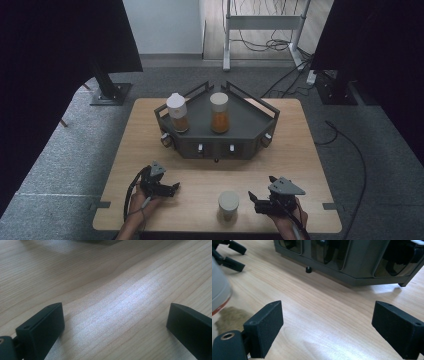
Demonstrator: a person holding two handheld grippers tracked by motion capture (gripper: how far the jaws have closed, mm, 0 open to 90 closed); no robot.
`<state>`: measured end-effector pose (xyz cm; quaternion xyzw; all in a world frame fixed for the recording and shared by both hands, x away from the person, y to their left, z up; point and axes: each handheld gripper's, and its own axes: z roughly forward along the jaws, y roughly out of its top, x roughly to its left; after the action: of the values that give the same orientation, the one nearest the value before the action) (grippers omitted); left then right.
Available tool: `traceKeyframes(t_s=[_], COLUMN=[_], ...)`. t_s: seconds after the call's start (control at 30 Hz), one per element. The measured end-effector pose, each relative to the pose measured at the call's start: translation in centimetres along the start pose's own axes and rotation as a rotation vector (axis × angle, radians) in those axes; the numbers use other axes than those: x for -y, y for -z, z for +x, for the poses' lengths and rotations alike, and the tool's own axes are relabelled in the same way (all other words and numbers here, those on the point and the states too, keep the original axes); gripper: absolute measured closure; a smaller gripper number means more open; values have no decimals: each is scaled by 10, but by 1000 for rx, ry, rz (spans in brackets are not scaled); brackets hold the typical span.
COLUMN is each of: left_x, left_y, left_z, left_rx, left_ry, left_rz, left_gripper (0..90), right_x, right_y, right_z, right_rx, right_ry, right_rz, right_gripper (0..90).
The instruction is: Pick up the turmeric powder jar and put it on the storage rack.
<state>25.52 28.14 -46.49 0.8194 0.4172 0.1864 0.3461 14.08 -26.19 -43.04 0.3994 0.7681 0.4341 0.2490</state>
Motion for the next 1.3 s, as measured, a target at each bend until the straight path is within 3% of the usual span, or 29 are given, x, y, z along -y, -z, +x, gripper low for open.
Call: traceKeyframes(t_s=[0.5,0.87,1.07,1.3], left_x=[0,0,0,0], left_y=[0,0,0,0], left_z=[0,0,0,0], left_rx=[0,0,0,0], left_ry=[0,0,0,0], left_rz=[0,0,1,1], left_gripper=[12,13,12,12], right_x=[9,8,6,-2], right_y=[17,24,23,15], right_z=[14,15,15,22], right_rx=[-67,-171,-223,-277], right_ry=[11,11,34,97], right_rz=[-11,-41,-74,-82], right_gripper=[96,89,88,91])
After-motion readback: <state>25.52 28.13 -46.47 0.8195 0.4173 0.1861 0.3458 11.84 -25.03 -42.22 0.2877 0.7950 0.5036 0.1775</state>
